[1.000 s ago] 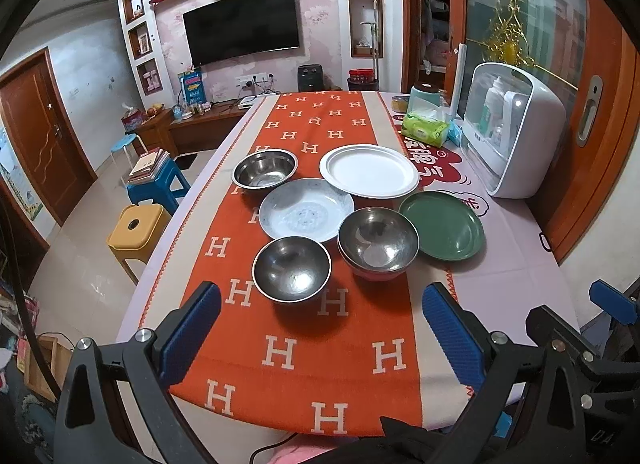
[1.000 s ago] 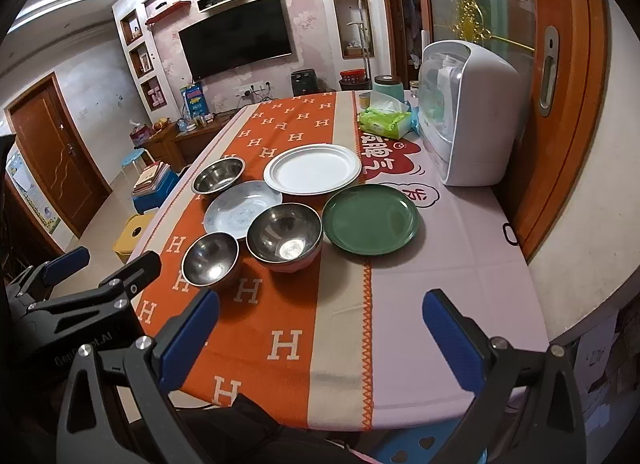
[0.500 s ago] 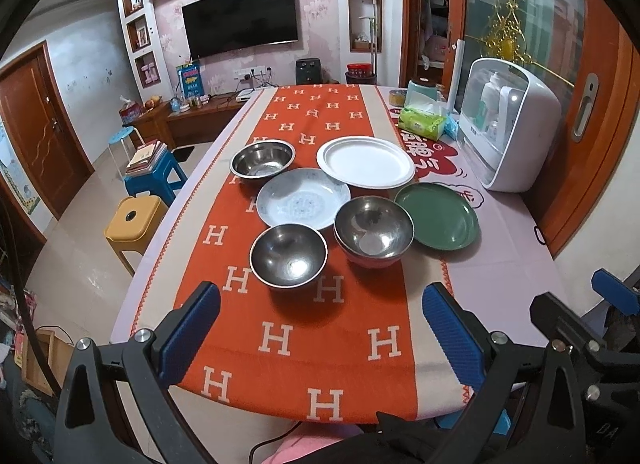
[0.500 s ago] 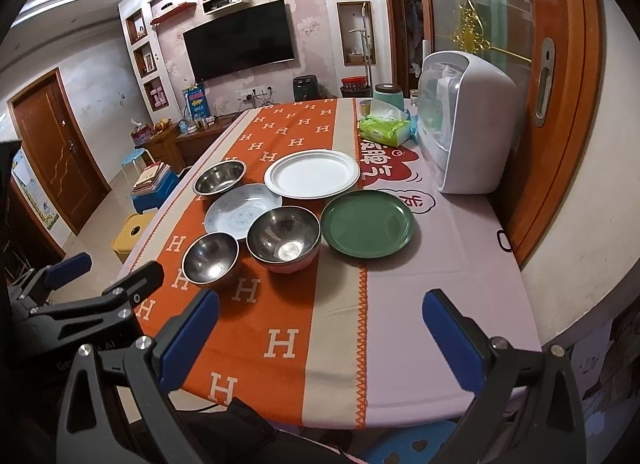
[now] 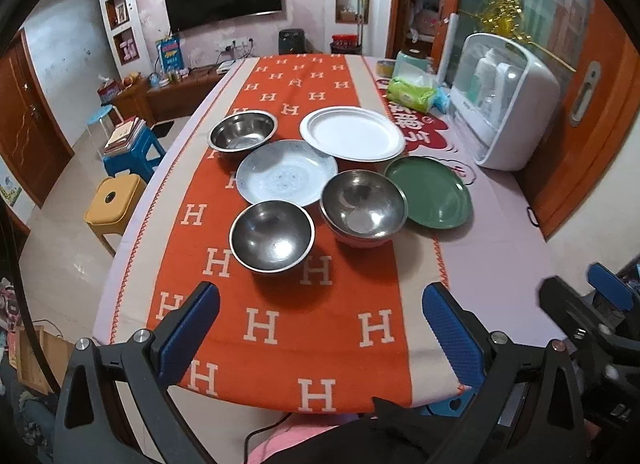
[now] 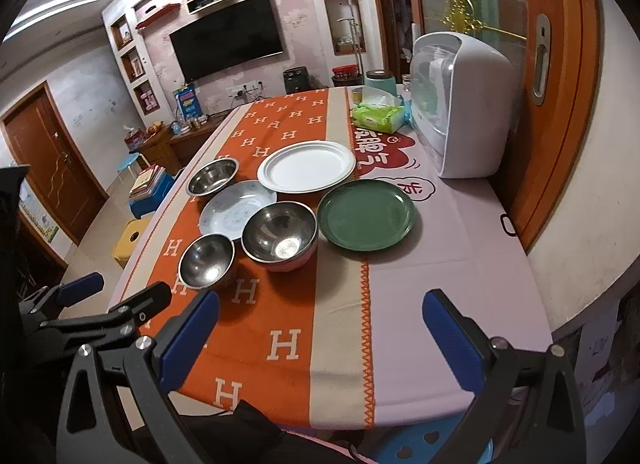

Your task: Organize plates and bowls

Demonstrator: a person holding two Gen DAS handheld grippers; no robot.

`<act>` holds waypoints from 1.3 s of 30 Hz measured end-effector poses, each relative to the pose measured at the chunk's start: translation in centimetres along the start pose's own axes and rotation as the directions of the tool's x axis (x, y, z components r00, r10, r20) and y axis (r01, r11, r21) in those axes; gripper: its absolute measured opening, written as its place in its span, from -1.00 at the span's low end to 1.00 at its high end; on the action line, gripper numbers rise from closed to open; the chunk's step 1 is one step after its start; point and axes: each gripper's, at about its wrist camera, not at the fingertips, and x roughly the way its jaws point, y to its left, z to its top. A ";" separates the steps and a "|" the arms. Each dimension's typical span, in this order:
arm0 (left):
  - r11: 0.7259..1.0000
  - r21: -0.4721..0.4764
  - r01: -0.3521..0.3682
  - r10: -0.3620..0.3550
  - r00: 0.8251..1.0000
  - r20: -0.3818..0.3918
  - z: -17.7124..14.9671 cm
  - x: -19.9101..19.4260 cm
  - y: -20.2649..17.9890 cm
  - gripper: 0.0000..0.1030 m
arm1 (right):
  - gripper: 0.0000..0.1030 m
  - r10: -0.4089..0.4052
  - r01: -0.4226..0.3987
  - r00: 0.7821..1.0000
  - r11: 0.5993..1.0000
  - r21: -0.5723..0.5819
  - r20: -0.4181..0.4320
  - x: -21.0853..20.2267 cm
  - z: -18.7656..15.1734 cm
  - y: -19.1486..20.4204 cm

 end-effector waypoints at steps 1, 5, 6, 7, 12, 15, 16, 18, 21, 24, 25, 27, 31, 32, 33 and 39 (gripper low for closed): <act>1.000 -0.005 -0.001 0.000 1.000 -0.007 0.4 0.4 0.2 0.96 | 0.98 -0.005 0.005 1.000 1.000 0.011 0.002 0.1 0.2 -0.2; 0.999 -0.022 0.026 -0.027 0.999 -0.045 2.4 2.0 1.0 0.96 | 0.98 -0.013 0.013 1.000 0.999 0.052 0.002 0.7 1.2 -1.0; 0.999 -0.019 0.026 -0.027 0.998 -0.051 3.0 2.3 1.1 0.96 | 0.98 -0.011 0.011 1.000 0.998 0.062 0.002 0.9 1.4 -1.1; 0.999 -0.017 0.031 -0.032 0.998 -0.054 3.7 2.5 1.3 0.96 | 0.98 -0.008 0.008 1.000 0.997 0.073 0.003 1.1 1.8 -1.3; 0.996 -0.003 0.086 -0.086 0.995 -0.053 7.0 3.2 1.7 0.96 | 0.98 -0.010 0.009 1.000 0.995 0.100 0.010 2.1 3.3 -1.7; 0.997 0.007 0.073 -0.073 0.996 -0.041 9.1 3.6 1.8 0.96 | 0.98 -0.001 0.000 1.000 0.994 0.112 0.006 3.1 4.5 -2.0; 0.998 0.006 0.067 -0.067 0.997 -0.036 9.7 3.7 1.9 0.96 | 0.98 0.004 -0.004 1.000 0.993 0.115 0.004 3.4 4.9 -2.0; 0.998 0.008 0.070 -0.070 0.997 -0.037 11.2 4.2 2.2 0.96 | 0.98 0.005 -0.005 1.000 0.992 0.122 0.004 4.1 5.7 -2.2; 0.998 0.003 0.059 -0.058 0.997 -0.047 13.4 5.2 2.8 0.96 | 0.98 0.003 -0.005 1.000 0.990 0.138 0.014 5.0 7.0 -2.5; 0.999 0.007 0.053 -0.052 0.997 -0.052 15.4 6.2 3.5 0.96 | 0.98 0.004 -0.009 0.999 0.987 0.163 0.035 6.0 8.4 -2.9; 0.999 0.007 0.050 -0.050 0.997 -0.053 16.0 6.6 3.6 0.96 | 0.98 0.003 -0.010 0.999 0.984 0.175 0.042 6.3 8.9 -3.1; 0.999 0.006 0.035 -0.035 0.998 -0.056 17.3 7.4 4.0 0.96 | 0.98 0.006 -0.016 0.999 0.980 0.200 0.049 7.0 10.1 -3.5; 1.000 0.020 0.007 -0.006 0.998 -0.063 20.2 9.5 4.7 0.96 | 0.98 0.000 -0.019 0.996 0.977 0.214 0.089 8.3 12.3 -4.2; 1.000 0.022 0.006 -0.005 0.998 -0.065 20.6 9.9 4.8 0.96 | 0.98 0.002 -0.023 0.995 0.977 0.210 0.098 8.8 13.0 -4.4; 1.000 0.028 0.004 -0.002 0.998 -0.069 21.2 10.5 4.8 0.96 | 0.98 0.003 -0.024 0.995 0.978 0.206 0.102 9.3 13.6 -4.4; 0.999 0.039 0.016 -0.013 0.997 -0.077 24.3 14.1 4.8 0.96 | 0.98 -0.006 -0.017 0.991 0.985 0.174 0.133 12.6 16.9 -5.0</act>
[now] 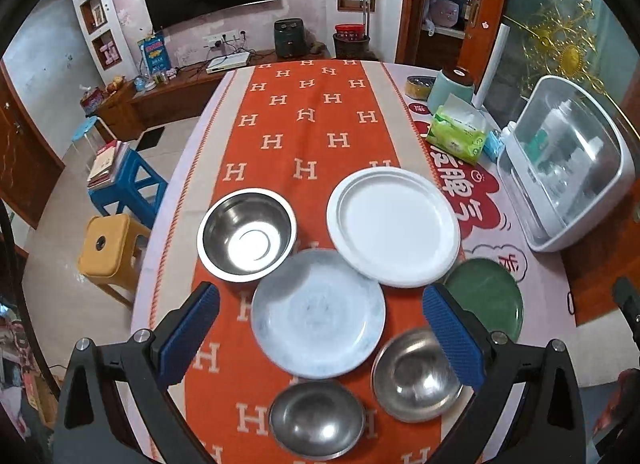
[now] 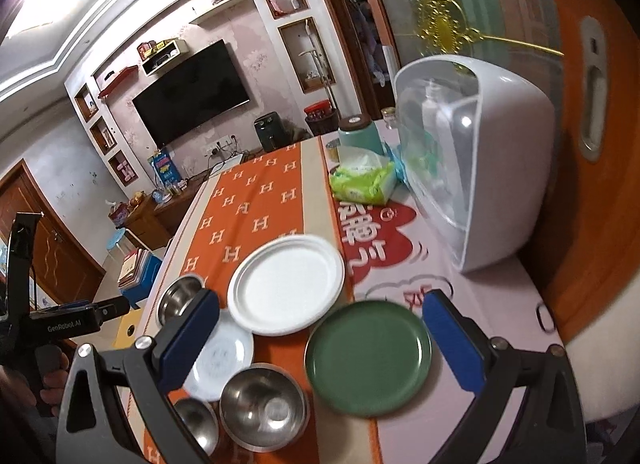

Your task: Organize plates and bowls

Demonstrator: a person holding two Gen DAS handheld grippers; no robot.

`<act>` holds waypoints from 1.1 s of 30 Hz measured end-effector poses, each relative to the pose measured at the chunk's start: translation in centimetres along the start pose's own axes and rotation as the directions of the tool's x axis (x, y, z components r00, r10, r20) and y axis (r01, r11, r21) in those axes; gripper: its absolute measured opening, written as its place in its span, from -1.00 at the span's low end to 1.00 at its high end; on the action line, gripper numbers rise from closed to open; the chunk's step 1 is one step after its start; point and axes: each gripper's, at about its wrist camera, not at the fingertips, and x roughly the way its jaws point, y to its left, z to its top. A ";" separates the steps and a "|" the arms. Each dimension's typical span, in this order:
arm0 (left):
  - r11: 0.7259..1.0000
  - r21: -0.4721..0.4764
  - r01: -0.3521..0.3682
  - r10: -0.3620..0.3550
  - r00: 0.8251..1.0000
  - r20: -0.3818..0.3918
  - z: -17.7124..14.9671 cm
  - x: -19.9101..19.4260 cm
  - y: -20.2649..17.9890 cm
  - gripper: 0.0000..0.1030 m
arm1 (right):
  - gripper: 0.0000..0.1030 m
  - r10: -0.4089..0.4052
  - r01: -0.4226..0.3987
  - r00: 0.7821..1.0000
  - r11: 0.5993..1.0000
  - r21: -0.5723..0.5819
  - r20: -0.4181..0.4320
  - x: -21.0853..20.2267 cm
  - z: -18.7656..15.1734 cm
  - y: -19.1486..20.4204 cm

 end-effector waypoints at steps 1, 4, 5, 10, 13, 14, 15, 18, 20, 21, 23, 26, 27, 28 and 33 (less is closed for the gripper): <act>1.000 -0.004 0.008 -0.008 1.000 -0.002 0.5 0.6 0.0 0.96 | 0.98 0.000 0.000 1.000 1.000 -0.002 0.004 0.6 0.3 0.0; 0.999 -0.019 0.043 -0.043 0.999 -0.001 2.1 2.6 0.2 0.96 | 0.98 -0.006 0.006 1.000 1.000 -0.007 0.010 2.6 1.2 0.0; 0.999 -0.021 0.048 -0.048 0.999 0.004 2.4 3.2 0.1 0.96 | 0.98 -0.009 0.009 1.000 1.000 -0.010 0.012 3.4 1.4 -0.1; 0.996 -0.009 0.085 -0.084 0.996 0.009 4.0 6.8 -0.1 0.96 | 0.98 0.011 -0.010 1.000 0.999 -0.035 0.020 6.8 2.1 -0.4; 0.993 -0.013 0.119 -0.119 0.993 -0.005 4.5 9.4 -0.2 0.96 | 0.98 0.035 -0.035 0.999 0.998 -0.047 0.011 9.0 2.0 -0.6; 0.991 -0.015 0.130 -0.130 0.991 -0.005 4.5 10.1 -0.3 0.96 | 0.98 0.045 -0.044 0.999 0.998 -0.045 0.005 9.7 1.8 -0.7; 0.991 -0.016 0.136 -0.136 0.991 -0.006 4.4 10.7 -0.4 0.96 | 0.98 0.058 -0.058 0.998 0.997 -0.043 0.003 10.3 1.6 -0.8; 0.991 -0.021 0.130 -0.131 0.991 -0.020 4.6 12.9 -0.5 0.96 | 0.98 0.091 -0.091 0.996 0.996 -0.018 -0.015 12.5 1.1 -1.4; 0.990 -0.029 0.137 -0.138 0.990 -0.037 4.5 14.5 -0.5 0.96 | 0.98 0.095 -0.095 0.995 0.995 -0.005 -0.029 14.0 0.7 -1.8; 0.989 -0.032 0.145 -0.147 0.988 -0.043 4.4 15.1 -0.5 0.96 | 0.98 0.101 -0.101 0.994 0.995 0.005 -0.038 14.7 0.5 -2.1; 0.986 -0.032 0.164 -0.165 0.985 -0.046 4.4 16.2 -0.6 0.96 | 0.98 0.114 -0.113 0.992 0.993 0.029 -0.055 16.1 0.1 -2.5; 0.985 -0.026 0.168 -0.169 0.984 -0.053 4.2 17.9 -0.8 0.96 | 0.98 0.123 -0.117 0.989 0.991 0.068 -0.085 18.0 -0.6 -3.2; 0.986 -0.027 0.167 -0.168 0.984 -0.060 4.2 18.4 -0.9 0.95 | 0.97 0.122 -0.115 0.988 0.990 0.079 -0.096 18.6 -0.9 -3.4; 0.985 -0.030 0.168 -0.169 0.983 -0.072 4.1 19.0 -0.9 0.95 | 0.97 0.125 -0.116 0.986 0.989 0.088 -0.105 19.2 -1.2 -3.5; 0.981 -0.082 0.178 -0.188 0.972 -0.139 3.9 22.2 -0.6 0.82 | 0.75 0.142 -0.123 0.976 0.985 0.122 -0.162 21.6 -2.4 -4.1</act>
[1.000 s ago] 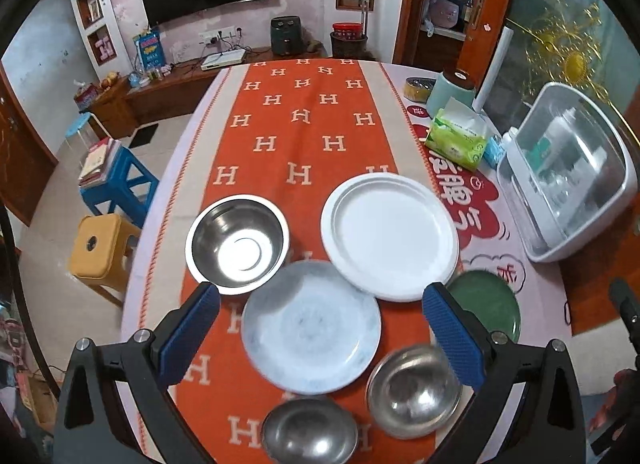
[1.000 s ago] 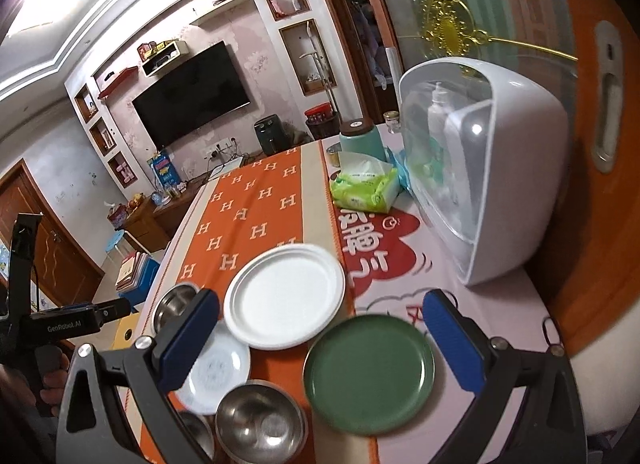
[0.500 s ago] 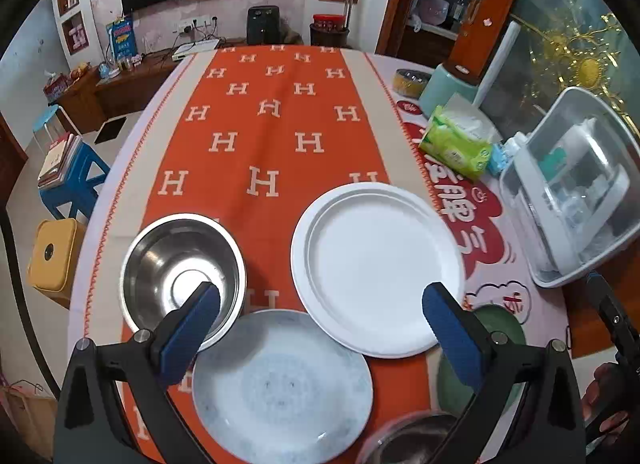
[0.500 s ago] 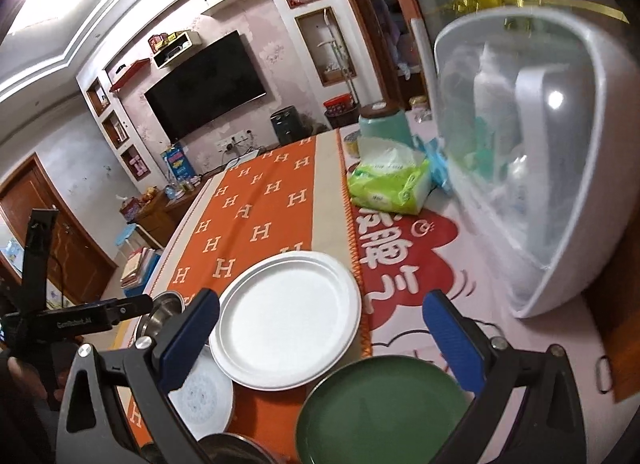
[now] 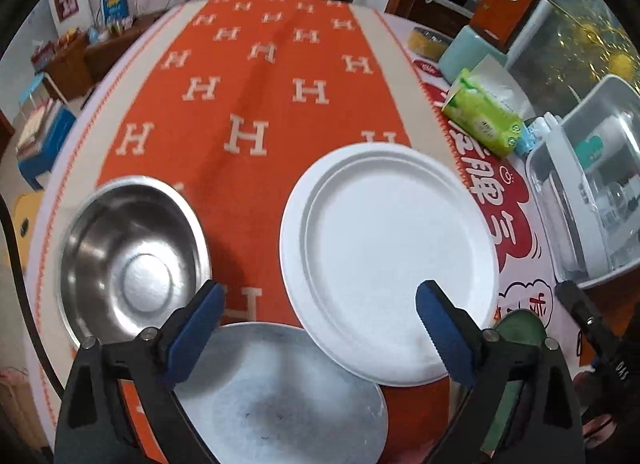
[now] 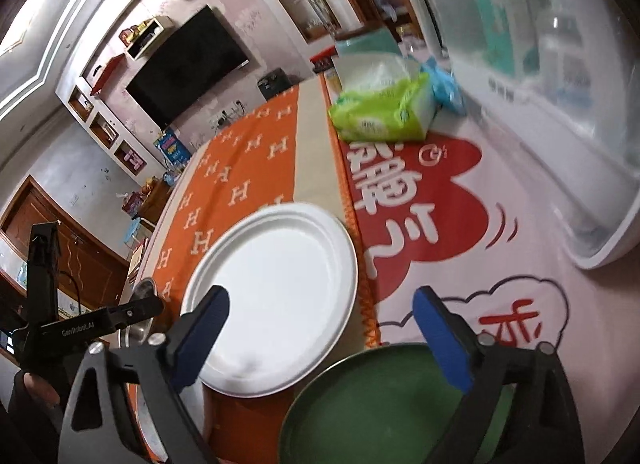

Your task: Organize plates and bowls

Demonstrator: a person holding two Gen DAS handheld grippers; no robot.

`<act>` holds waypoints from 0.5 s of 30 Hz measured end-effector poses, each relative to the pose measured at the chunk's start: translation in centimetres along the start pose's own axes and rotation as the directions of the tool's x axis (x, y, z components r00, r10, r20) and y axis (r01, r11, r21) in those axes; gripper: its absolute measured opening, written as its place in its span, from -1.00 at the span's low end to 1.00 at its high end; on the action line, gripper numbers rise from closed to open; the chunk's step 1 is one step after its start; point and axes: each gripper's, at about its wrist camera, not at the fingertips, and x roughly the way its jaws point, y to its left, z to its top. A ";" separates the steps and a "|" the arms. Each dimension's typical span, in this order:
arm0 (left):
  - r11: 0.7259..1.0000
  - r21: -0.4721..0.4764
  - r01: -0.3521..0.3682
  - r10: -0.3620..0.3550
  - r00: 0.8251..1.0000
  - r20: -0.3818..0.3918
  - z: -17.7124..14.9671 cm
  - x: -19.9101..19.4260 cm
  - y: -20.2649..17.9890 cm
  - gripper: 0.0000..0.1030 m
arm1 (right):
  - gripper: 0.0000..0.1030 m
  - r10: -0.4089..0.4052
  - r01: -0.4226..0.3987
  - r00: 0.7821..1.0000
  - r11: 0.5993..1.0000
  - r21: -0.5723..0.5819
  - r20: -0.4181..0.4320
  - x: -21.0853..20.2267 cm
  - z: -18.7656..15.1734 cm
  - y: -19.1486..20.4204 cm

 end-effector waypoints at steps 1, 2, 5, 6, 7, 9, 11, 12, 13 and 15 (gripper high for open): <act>1.000 -0.012 0.002 -0.002 1.000 -0.012 0.1 0.6 0.2 0.77 | 0.72 0.004 -0.004 1.000 1.000 0.009 -0.008 0.4 -0.2 -0.2; 1.000 -0.017 -0.001 0.001 1.000 -0.021 0.1 1.0 0.4 0.74 | 0.68 0.008 -0.008 1.000 1.000 0.021 -0.017 0.8 -0.3 -0.5; 1.000 -0.030 -0.002 0.000 0.999 -0.040 0.1 2.1 0.7 0.57 | 0.43 0.023 -0.020 0.998 0.998 0.051 -0.057 2.0 -0.7 -1.0; 0.999 -0.040 0.001 -0.003 0.999 -0.045 0.1 2.3 0.9 0.53 | 0.33 0.028 -0.024 0.997 0.998 0.061 -0.068 2.4 -0.7 -1.1; 0.999 -0.054 0.007 -0.009 0.999 -0.048 0.1 2.6 1.0 0.51 | 0.29 0.035 -0.029 0.996 0.997 0.071 -0.081 2.8 -0.9 -1.3; 0.997 -0.072 0.021 -0.025 0.998 -0.052 0.1 2.9 1.2 0.39 | 0.15 0.041 -0.033 0.995 0.996 0.079 -0.092 3.3 -1.0 -1.4; 0.997 -0.079 0.021 -0.026 0.998 -0.058 0.0 3.2 1.3 0.31 | 0.05 0.041 -0.033 0.994 0.996 0.086 -0.103 3.8 -1.2 -1.5; 0.997 -0.081 0.019 -0.024 0.998 -0.061 0.0 3.4 1.3 0.26 | -0.01 0.043 -0.033 0.993 0.995 0.091 -0.108 4.0 -1.3 -1.6; 0.996 -0.084 0.019 -0.024 0.998 -0.065 0.1 3.5 1.3 0.20 | -0.05 0.044 -0.033 0.993 0.995 0.095 -0.113 4.2 -1.4 -1.6; 0.995 -0.098 0.031 -0.038 0.997 -0.073 0.0 3.9 1.5 0.17 | -0.19 0.046 -0.033 0.991 0.994 0.105 -0.123 4.6 -1.5 -1.9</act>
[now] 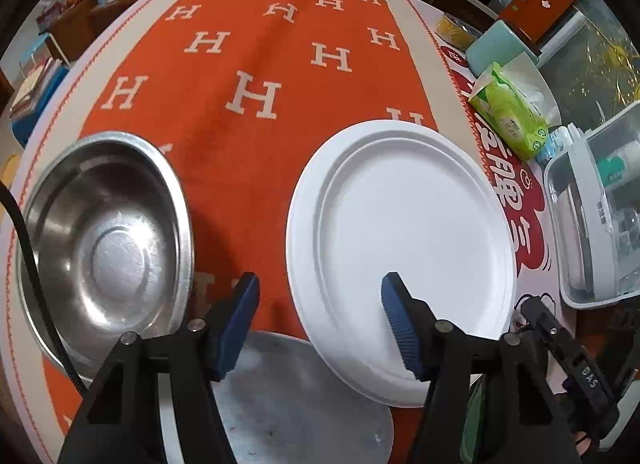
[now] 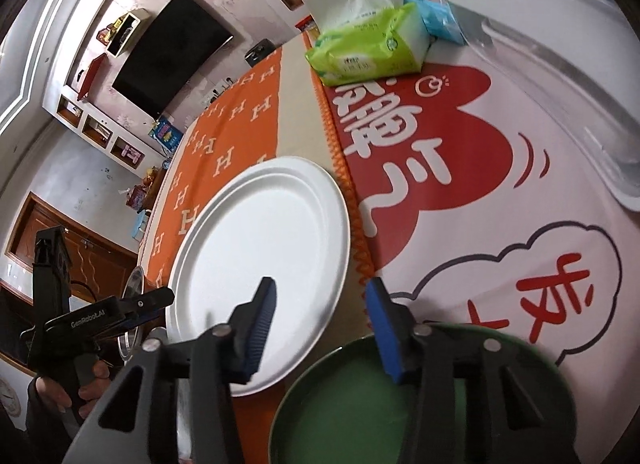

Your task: Organize plates and bowls

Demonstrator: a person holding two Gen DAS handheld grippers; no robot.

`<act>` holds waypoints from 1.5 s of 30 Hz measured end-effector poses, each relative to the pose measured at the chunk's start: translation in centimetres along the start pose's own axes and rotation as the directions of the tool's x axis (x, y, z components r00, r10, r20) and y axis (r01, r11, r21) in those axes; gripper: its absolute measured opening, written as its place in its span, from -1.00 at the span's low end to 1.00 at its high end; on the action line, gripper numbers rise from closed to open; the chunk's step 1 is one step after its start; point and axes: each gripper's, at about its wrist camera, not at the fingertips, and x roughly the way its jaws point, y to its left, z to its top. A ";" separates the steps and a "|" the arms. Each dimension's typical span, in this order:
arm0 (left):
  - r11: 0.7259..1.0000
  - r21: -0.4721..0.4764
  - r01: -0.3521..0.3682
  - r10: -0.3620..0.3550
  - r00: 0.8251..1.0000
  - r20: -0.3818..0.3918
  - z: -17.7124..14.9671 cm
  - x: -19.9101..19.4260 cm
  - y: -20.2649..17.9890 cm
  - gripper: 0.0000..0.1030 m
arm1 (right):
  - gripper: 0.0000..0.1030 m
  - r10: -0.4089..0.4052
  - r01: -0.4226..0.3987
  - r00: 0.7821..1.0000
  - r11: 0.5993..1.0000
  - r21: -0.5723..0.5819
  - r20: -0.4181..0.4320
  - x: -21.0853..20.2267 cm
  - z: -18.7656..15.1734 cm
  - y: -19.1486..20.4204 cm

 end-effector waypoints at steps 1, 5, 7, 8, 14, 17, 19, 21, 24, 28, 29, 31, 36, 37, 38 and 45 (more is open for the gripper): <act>1.000 -0.008 0.004 -0.004 1.000 -0.005 0.0 0.2 0.1 0.15 | -0.23 -0.002 0.002 1.000 1.000 0.004 -0.004 0.2 -0.1 -0.1; 1.000 -0.028 0.011 -0.012 1.000 -0.026 0.0 1.0 0.3 -0.07 | -0.43 -0.006 0.007 1.000 1.000 0.021 -0.019 0.9 -0.1 -0.3; 0.999 -0.034 0.015 -0.016 0.999 -0.034 0.0 1.4 0.4 -0.14 | -0.48 -0.005 0.006 1.000 1.000 0.023 -0.024 1.2 0.0 -0.4; 0.999 -0.038 0.017 -0.019 0.999 -0.040 0.0 1.6 0.5 -0.15 | -0.50 -0.006 0.007 1.000 1.000 0.021 -0.024 1.3 0.0 -0.4; 0.998 -0.050 0.039 -0.041 0.998 -0.057 -0.1 2.4 0.7 -0.46 | -0.56 -0.004 0.005 1.000 1.000 0.003 -0.031 2.0 0.0 -0.1; 0.998 -0.057 0.041 -0.044 0.998 -0.051 -0.1 2.5 0.8 -0.48 | -0.59 -0.004 0.004 0.999 1.000 -0.003 -0.034 2.2 -0.1 0.0; 0.997 -0.061 0.045 -0.048 0.998 -0.048 -0.1 2.5 0.8 -0.50 | -0.59 -0.003 0.003 0.999 1.000 -0.002 -0.033 2.2 -0.2 -0.1; 0.997 -0.063 0.045 -0.048 0.998 -0.047 -0.2 2.4 0.9 -0.52 | -0.59 0.002 -0.002 0.999 1.000 0.003 -0.033 2.1 -0.2 -0.1; 0.997 -0.067 0.047 -0.050 0.998 -0.040 -0.3 2.2 1.0 -0.52 | -0.59 0.000 0.000 0.999 1.000 0.005 -0.033 2.1 -0.1 -0.1; 0.995 -0.069 0.065 -0.067 0.998 -0.019 -0.3 1.4 0.9 -0.52 | -0.59 -0.001 0.001 1.000 1.000 0.003 -0.023 1.6 0.0 0.0; 0.995 -0.067 0.073 -0.074 0.997 -0.012 -0.3 1.1 0.9 -0.52 | -0.59 0.000 0.000 1.000 1.000 0.003 -0.020 1.4 0.1 0.1; 0.995 -0.062 0.083 -0.084 0.997 0.000 -0.3 0.7 0.7 -0.52 | -0.59 0.003 -0.003 1.000 1.000 0.006 -0.014 1.0 0.1 0.1; 0.994 -0.050 0.102 -0.101 0.995 0.023 -0.4 -0.5 0.2 -0.52 | -0.59 0.008 -0.008 1.000 1.000 0.003 0.011 -0.2 0.3 0.3; 0.993 -0.045 0.105 -0.104 0.994 0.028 -0.5 -0.9 0.0 -0.52 | -0.59 0.008 -0.008 1.000 1.000 -0.001 0.017 -0.6 0.3 0.4; 0.993 -0.041 0.109 -0.108 0.994 0.034 -0.5 -1.2 -0.1 -0.52 | -0.59 0.007 -0.007 1.000 1.000 -0.005 0.025 -1.0 0.3 0.6; 0.991 -0.015 0.135 -0.134 0.988 0.078 -1.5 -4.4 -0.7 -0.52 | -0.59 0.024 -0.022 0.997 0.999 -0.029 0.071 -3.9 0.2 1.4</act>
